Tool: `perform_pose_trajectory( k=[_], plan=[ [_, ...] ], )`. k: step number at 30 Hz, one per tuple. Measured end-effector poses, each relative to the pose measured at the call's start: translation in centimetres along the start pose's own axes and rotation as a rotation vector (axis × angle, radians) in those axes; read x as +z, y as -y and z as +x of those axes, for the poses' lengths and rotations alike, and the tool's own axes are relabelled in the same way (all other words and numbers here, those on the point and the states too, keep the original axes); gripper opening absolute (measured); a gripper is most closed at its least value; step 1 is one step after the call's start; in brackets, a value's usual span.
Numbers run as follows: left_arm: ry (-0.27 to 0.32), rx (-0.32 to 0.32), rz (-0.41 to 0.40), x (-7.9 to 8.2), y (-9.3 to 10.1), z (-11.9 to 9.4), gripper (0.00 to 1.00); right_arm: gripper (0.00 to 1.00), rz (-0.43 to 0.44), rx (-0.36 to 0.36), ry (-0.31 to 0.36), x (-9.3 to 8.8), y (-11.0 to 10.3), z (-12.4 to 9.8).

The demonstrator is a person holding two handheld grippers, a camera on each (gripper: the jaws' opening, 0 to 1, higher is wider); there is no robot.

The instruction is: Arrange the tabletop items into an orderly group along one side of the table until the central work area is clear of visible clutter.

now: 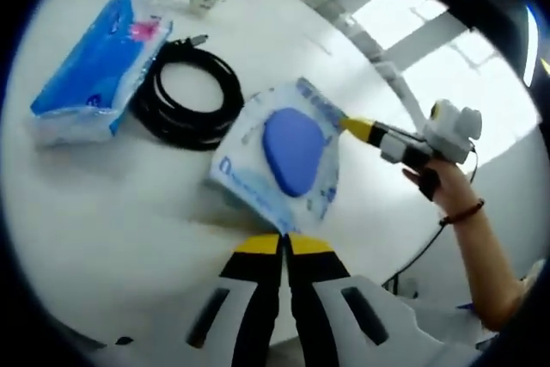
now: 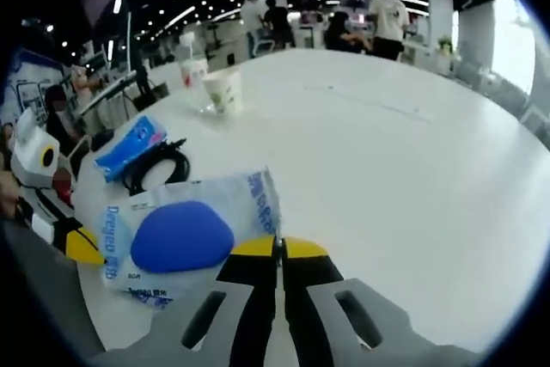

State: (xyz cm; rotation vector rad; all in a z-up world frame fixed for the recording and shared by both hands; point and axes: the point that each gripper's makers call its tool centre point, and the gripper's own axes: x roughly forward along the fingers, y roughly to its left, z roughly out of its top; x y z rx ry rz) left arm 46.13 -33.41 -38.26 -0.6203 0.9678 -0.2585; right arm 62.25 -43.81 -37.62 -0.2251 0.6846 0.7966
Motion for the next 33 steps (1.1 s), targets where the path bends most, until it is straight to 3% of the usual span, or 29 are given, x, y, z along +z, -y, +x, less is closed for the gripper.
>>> perform_pose_trajectory(
  k=[15, 22, 27, 33],
  plan=[
    [0.061, -0.020, 0.081, 2.6, 0.7, -0.9, 0.00, 0.01, 0.030, -0.086, 0.011, -0.1, 1.2, -3.4],
    [0.095, -0.042, 0.089, 4.3, 0.8, -1.3, 0.00, 0.01, 0.157, -0.116, 0.054, 0.5, 1.6, -4.8],
    [0.107, -0.045, 0.165, 5.4, 1.0, -1.6, 0.00, 0.01, 0.197, -0.123, 0.091, 1.3, 1.5, -5.8],
    [0.113, -0.050, 0.142, 7.0, 0.6, -2.0, 0.00, 0.01, 0.320, -0.099, 0.162, 2.6, 1.3, -6.8]
  ],
)
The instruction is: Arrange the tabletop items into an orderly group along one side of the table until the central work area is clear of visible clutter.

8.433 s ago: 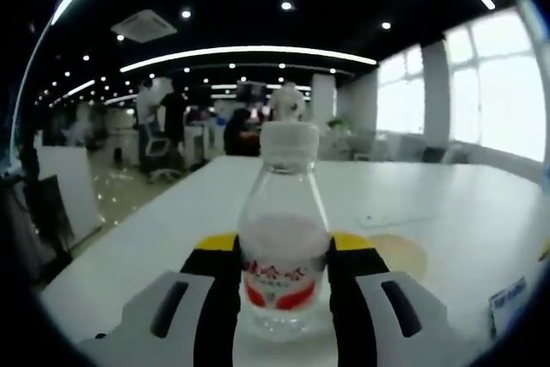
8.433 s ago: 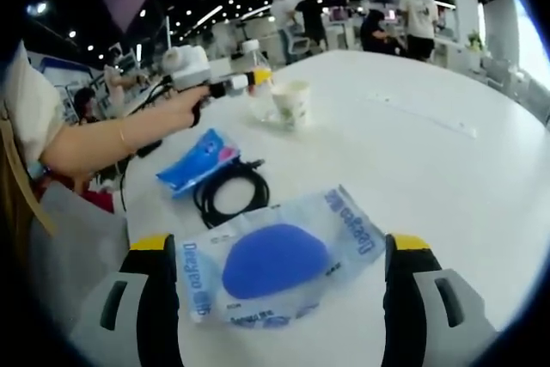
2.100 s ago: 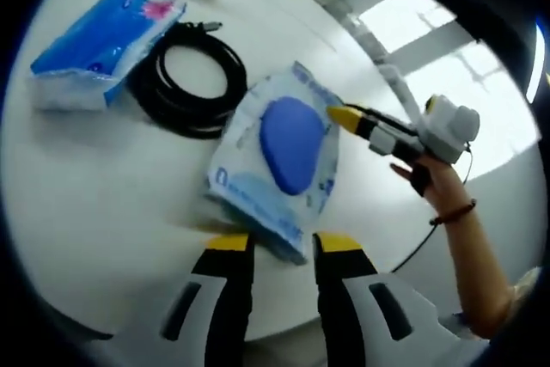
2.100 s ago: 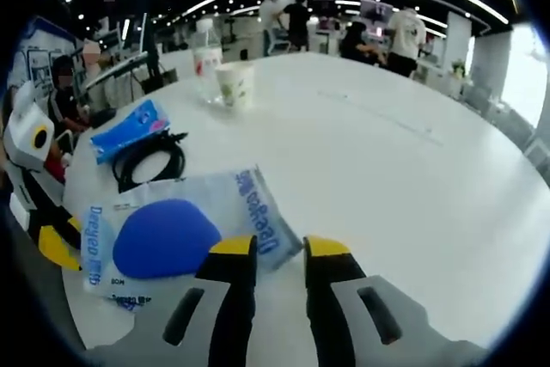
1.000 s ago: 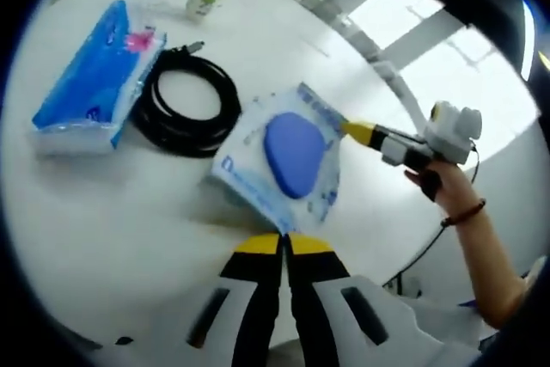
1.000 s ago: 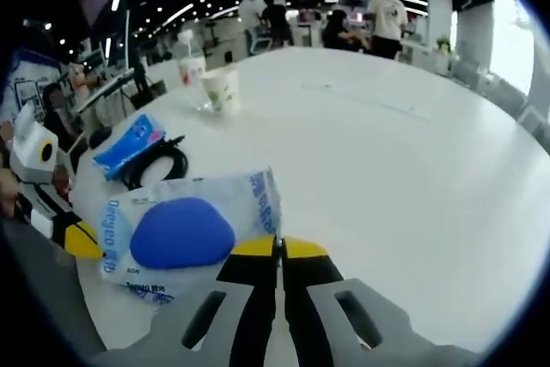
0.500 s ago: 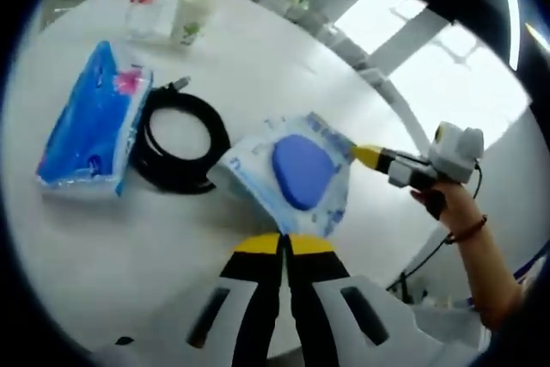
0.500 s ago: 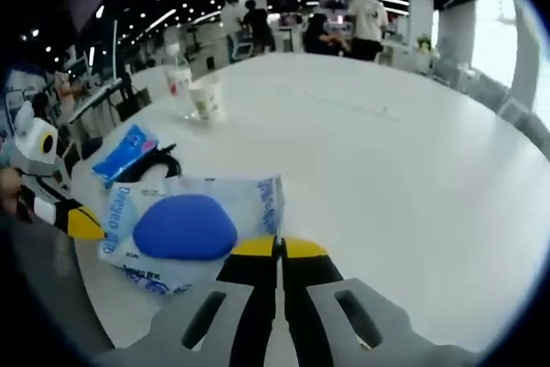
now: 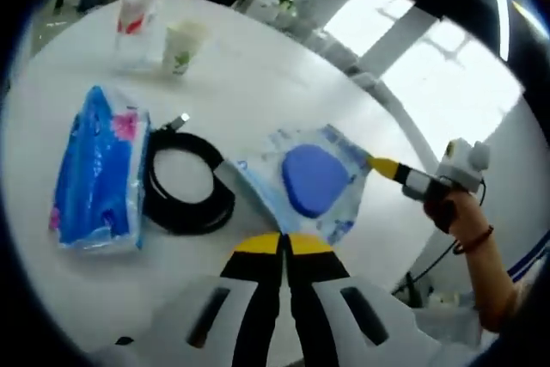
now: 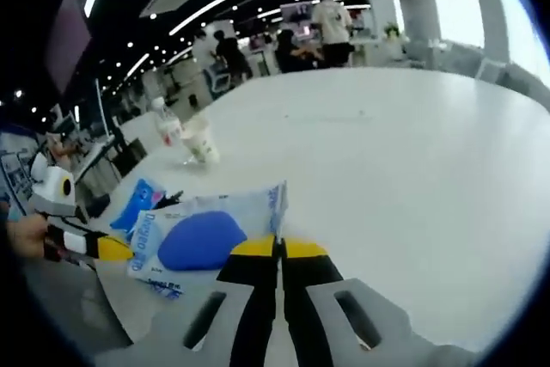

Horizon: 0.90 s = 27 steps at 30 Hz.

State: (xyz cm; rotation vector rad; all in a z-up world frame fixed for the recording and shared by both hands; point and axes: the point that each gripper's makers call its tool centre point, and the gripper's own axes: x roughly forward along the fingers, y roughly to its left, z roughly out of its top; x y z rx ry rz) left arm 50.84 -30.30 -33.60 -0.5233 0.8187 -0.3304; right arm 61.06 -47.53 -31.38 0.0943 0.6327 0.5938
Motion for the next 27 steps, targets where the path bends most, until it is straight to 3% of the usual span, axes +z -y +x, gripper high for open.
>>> perform_pose_trajectory(
  k=[6, 20, 27],
  plan=[
    [0.001, -0.021, -0.009, 1.9, -0.4, 0.0, 0.00, 0.01, 0.058, 0.008, 0.036, 1.1, -0.3, -0.7],
    [0.009, -0.015, 0.096, 6.4, -1.1, 1.6, 0.00, 0.01, 0.087, 0.004, 0.041, 1.6, -1.0, -1.1],
    [0.053, 0.001, 0.122, 9.4, -1.8, 3.1, 0.00, 0.01, 0.111, -0.004, 0.055, 2.3, -0.9, 0.0]
  ],
)
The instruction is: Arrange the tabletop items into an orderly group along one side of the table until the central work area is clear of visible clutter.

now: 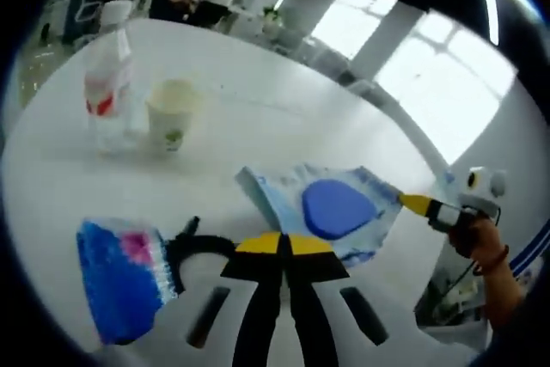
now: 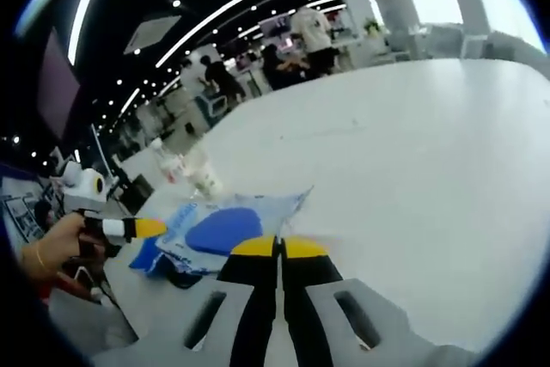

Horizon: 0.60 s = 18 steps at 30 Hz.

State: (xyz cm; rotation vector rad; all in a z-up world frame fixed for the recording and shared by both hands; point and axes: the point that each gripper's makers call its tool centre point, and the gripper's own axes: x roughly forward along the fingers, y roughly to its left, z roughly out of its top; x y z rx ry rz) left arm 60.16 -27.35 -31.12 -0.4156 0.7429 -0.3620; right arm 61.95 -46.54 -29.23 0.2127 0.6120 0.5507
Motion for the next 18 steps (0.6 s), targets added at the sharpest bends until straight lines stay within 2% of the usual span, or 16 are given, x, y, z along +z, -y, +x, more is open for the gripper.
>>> perform_pose_trajectory(
  k=[4, 7, 11, 18],
  plan=[
    [0.025, 0.002, -0.013, 1.4, -0.5, 0.8, 0.00, 0.01, 0.003, -0.009, 0.003, 0.4, 0.4, 0.9],
    [0.042, 0.017, 0.007, 2.3, -0.9, 1.5, 0.00, 0.01, 0.014, -0.007, 0.007, 0.8, 0.8, 1.4],
    [0.035, 0.023, 0.011, 2.6, -1.4, 2.6, 0.00, 0.01, 0.012, -0.008, 0.016, 1.4, 1.1, 2.4],
    [0.062, 0.034, 0.010, 3.8, -2.5, 3.9, 0.00, 0.01, 0.013, -0.007, 0.032, 2.3, 1.6, 4.0]
  ],
)
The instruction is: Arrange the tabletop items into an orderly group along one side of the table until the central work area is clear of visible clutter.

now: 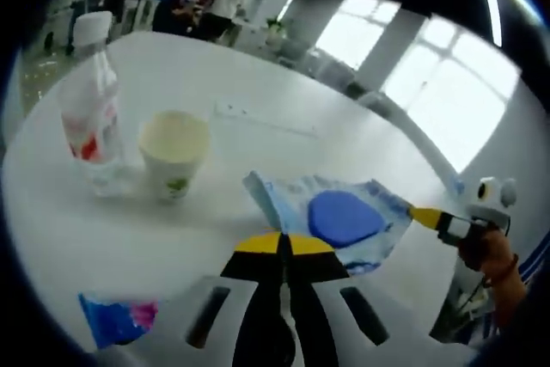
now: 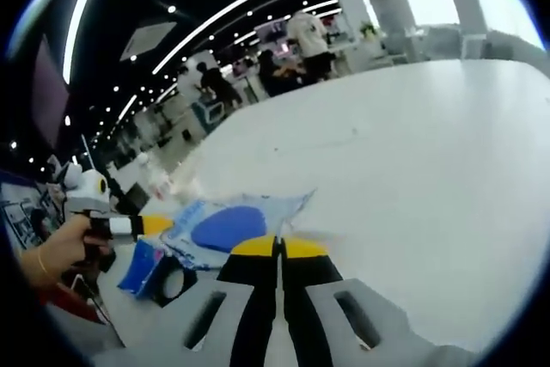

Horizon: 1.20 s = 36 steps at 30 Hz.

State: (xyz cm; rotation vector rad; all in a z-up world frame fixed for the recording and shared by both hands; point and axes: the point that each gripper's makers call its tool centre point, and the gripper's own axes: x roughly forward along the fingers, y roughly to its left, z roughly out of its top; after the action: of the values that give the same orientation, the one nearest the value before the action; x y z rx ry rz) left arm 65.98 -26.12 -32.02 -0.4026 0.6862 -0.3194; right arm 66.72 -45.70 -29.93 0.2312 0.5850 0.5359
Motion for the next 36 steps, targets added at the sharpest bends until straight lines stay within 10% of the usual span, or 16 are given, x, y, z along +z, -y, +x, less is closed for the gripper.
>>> perform_pose_trajectory(
  k=[18, 36],
  plan=[
    [0.083, 0.059, 0.065, 2.4, -2.7, 3.5, 0.00, 0.01, 0.008, -0.016, 0.006, 0.4, 1.8, 5.1],
    [0.093, 0.129, 0.111, 1.5, -4.9, 5.4, 0.00, 0.01, -0.037, -0.020, -0.030, -0.6, 2.9, 8.3]
  ],
)
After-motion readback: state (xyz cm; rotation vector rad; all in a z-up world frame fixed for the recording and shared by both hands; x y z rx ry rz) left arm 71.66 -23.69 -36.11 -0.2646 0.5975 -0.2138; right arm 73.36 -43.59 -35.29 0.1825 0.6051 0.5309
